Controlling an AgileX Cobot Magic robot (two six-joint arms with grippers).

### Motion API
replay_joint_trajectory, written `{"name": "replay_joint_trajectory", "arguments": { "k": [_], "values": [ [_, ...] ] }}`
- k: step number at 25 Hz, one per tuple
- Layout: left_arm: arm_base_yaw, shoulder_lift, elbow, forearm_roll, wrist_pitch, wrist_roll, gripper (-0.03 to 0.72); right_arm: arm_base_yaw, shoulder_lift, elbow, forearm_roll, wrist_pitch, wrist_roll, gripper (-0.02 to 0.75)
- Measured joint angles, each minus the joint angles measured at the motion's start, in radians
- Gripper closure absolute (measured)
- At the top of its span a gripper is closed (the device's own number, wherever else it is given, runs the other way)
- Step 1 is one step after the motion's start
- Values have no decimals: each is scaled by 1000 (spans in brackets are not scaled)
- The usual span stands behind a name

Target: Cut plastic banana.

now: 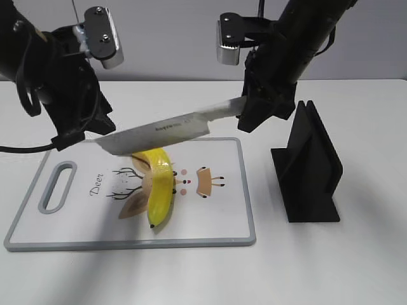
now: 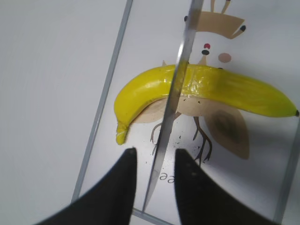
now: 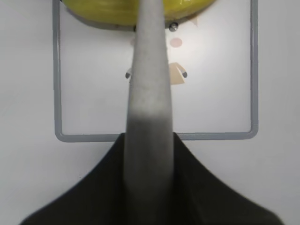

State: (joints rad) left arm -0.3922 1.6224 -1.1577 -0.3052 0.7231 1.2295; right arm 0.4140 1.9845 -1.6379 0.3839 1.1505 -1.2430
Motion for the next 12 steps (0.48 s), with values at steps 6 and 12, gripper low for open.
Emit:
{"name": "replay_joint_trajectory", "arguments": {
  "k": [6,12],
  "values": [
    [2,-9,0,-2,-22,-20,104,-4,0,0,-13,0,17,568],
    [62,-64,-20,18,-23,-219,97,-4,0,0,-13,0,49,568]
  ]
}}
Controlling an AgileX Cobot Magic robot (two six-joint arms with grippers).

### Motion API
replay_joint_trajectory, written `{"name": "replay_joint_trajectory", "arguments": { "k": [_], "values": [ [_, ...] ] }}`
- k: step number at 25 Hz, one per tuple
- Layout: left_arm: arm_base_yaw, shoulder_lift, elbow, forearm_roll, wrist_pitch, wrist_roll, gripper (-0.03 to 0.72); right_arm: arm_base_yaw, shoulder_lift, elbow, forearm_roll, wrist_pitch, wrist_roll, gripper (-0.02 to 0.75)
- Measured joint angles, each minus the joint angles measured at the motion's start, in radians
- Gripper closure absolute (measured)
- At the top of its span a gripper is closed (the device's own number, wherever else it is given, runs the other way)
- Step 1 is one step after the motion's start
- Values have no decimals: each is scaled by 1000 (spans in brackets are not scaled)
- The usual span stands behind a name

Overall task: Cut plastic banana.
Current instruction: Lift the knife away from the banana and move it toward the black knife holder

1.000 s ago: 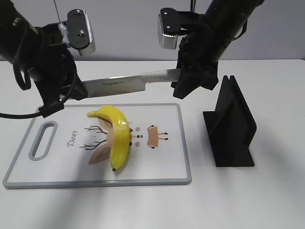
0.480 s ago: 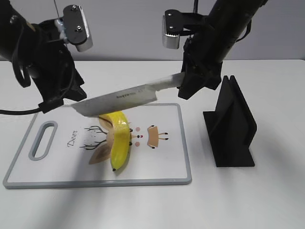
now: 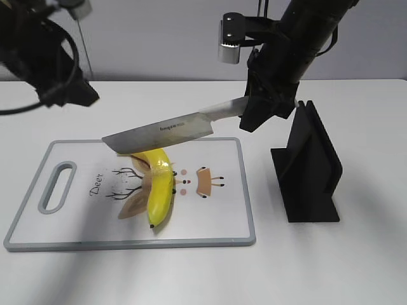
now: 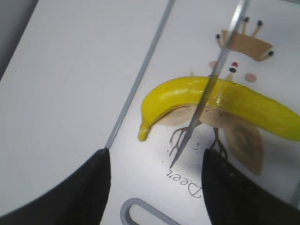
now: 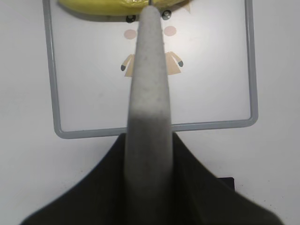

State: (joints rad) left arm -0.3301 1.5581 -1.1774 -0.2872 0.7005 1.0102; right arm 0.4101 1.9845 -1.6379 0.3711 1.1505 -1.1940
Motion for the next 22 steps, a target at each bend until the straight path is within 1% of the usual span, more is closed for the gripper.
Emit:
{"name": "replay_joint_trajectory", "arguments": {
  "k": [1,4,6,8,11,14,17,22],
  "values": [
    [27,-12,-10,10,3,-60,97,0,-1,0,0,0,3,568],
    [118,-49,-51,39,46,-310,97,0,-15,0,-1,0,10,568],
    [181,-72,-81,59,116,-439,99,0,-32,1,-1,-1,36,568],
    [242,-90,-96,68,216,-538,101,0,-46,0,-1,-10,96,568],
    [297,-122,-101,75,358,-602,101,0,-53,-7,-4,-19,181,568],
    [305,-174,-93,95,452,-664,102,0,-60,-16,-6,-21,273,568],
    [305,-277,-42,108,473,-690,102,0,-83,-18,-8,-17,361,568],
    [305,-506,121,112,421,-700,102,0,-142,-13,-8,11,496,568]
  ]
}}
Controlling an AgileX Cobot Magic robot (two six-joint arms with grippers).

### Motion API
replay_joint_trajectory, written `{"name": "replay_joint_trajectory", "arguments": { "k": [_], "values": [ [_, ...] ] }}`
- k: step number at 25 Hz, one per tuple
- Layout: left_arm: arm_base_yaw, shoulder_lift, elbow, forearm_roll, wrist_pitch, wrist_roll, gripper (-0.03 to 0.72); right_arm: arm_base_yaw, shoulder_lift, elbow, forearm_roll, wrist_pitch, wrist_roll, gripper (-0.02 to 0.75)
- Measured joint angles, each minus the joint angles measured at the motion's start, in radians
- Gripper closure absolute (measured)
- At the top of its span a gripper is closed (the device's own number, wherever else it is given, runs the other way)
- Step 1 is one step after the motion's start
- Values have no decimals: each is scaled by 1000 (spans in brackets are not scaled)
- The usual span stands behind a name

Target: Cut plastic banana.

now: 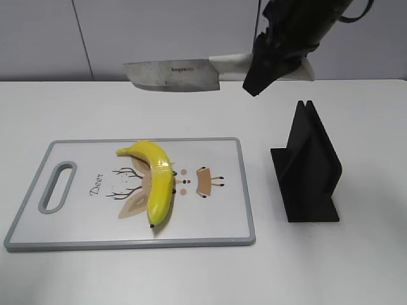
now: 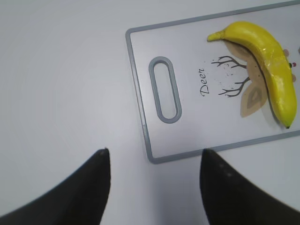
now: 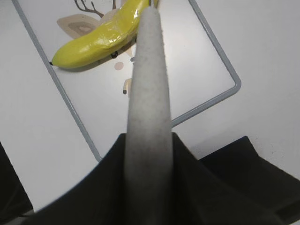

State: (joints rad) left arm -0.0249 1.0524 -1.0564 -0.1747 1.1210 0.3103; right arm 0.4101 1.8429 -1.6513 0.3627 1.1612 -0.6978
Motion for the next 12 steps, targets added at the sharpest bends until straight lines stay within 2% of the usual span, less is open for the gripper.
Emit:
{"name": "replay_joint_trajectory", "arguments": {
  "k": [5,12],
  "values": [
    [0,-257,183,2,-38,0,102,0,-89,76,0,-62,106,568],
    [0,-575,384,13,-39,-1,102,0,-237,275,-4,-205,307,568]
  ]
}}
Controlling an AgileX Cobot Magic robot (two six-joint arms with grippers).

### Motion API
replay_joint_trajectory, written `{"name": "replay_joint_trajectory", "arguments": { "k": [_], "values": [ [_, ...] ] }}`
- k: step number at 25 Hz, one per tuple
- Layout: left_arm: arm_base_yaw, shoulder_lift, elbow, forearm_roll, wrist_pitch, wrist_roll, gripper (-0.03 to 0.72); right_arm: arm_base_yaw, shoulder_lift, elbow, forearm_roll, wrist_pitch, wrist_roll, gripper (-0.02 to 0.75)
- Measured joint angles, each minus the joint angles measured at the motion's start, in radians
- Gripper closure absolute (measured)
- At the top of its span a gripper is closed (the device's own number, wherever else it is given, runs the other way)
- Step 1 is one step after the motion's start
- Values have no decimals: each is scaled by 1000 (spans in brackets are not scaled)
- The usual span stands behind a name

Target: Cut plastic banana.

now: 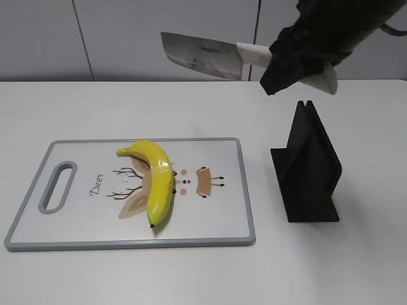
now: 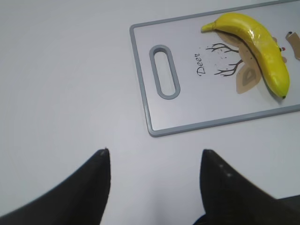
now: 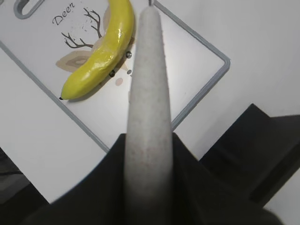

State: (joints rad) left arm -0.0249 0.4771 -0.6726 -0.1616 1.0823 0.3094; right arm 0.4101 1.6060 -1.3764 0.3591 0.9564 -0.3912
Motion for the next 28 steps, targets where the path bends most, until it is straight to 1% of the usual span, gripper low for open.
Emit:
{"name": "replay_joint_trajectory", "arguments": {
  "k": [5,9,12,16,21,28],
  "values": [
    [0,-184,84,0,2,0,102,0,-130,167,-6,-88,104,568],
    [0,-295,128,0,-12,0,129,0,-243,291,-33,-162,195,568],
    [0,-349,161,0,-20,0,148,0,-322,371,-80,-208,294,568],
    [0,-368,163,0,-21,-9,153,0,-412,460,-169,-242,461,568],
    [0,-415,163,7,-23,-32,153,0,-464,527,-251,-246,636,568],
    [0,-456,163,16,-28,-54,156,-1,-462,537,-378,-258,837,568]
  ]
}}
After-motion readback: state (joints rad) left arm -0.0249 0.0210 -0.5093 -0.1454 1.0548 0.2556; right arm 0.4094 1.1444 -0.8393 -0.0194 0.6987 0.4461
